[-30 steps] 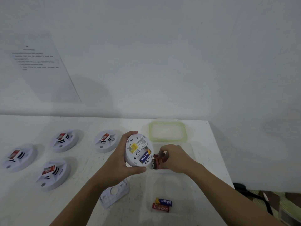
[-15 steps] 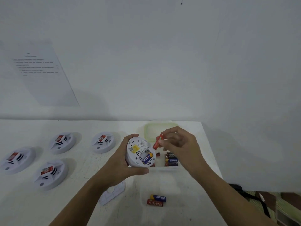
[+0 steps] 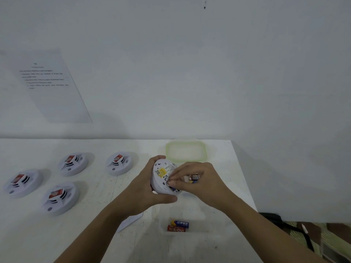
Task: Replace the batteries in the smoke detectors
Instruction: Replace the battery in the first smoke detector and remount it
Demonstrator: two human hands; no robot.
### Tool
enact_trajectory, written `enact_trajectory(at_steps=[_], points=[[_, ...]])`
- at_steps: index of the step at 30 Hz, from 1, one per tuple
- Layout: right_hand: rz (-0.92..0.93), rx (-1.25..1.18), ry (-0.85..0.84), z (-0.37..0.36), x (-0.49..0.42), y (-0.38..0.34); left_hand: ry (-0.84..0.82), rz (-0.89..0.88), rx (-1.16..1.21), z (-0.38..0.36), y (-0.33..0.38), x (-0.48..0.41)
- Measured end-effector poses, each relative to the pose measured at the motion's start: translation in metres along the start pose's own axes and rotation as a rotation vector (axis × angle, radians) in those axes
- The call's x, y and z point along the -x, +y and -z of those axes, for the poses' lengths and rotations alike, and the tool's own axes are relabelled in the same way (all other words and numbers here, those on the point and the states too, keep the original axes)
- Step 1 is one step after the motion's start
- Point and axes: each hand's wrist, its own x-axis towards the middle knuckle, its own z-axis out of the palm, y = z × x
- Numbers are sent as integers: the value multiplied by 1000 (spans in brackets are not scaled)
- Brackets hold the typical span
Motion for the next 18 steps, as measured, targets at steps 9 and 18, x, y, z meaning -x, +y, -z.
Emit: enact_trajectory(at_steps=[9, 18], points=[[-309, -18, 33, 4, -8, -4, 0, -29, -17, 4, 9, 7], [-312, -48, 28, -5, -10, -14, -12, -55, -48, 11, 13, 14]])
